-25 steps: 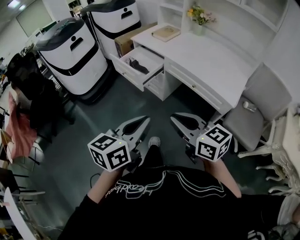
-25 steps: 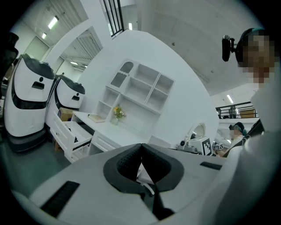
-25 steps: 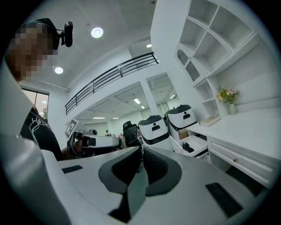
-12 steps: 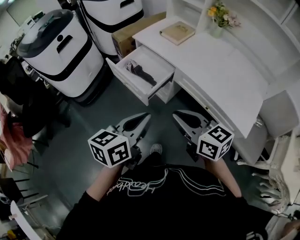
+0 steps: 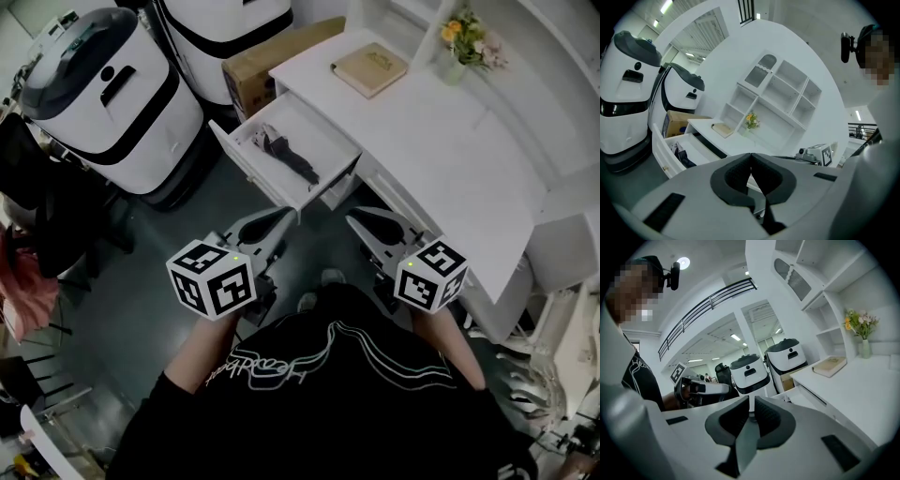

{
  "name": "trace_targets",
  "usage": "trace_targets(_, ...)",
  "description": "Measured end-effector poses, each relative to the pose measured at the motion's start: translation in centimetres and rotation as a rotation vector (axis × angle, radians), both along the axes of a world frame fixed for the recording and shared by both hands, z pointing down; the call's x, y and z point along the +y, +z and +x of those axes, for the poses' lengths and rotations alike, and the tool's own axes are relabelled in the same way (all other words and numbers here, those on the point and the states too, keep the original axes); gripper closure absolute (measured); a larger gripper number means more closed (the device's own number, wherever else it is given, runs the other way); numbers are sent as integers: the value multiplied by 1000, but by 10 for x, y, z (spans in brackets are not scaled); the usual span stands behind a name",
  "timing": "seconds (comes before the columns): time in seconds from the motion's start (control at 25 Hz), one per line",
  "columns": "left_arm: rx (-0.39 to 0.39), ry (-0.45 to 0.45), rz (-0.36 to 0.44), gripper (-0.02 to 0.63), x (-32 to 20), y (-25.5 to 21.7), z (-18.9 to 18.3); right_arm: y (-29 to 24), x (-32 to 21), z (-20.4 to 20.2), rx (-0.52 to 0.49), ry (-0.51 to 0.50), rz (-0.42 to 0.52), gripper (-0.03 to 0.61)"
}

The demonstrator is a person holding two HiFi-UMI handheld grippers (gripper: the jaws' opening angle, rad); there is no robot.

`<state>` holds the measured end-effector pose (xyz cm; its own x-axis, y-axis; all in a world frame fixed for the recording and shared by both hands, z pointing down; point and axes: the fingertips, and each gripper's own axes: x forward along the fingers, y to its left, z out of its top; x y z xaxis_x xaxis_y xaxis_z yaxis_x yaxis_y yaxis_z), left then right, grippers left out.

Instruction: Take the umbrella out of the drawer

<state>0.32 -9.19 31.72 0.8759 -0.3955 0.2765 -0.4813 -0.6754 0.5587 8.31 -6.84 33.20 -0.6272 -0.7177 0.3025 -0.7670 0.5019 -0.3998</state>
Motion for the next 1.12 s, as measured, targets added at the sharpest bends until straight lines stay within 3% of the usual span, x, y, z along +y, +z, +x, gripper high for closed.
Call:
trace_targets(0.36, -23, -81, -29, 594, -60, 14, -10, 24, -72, -7, 3, -82, -39, 521)
trace_targets(0.6, -44, -136, -83, 594, -115, 41, -22, 60, -143, -9, 49, -111, -86, 443)
trace_targets(1.12, -55, -222, -201, 594, -220, 96, -44, 179, -268, -26, 194, -219, -252, 371)
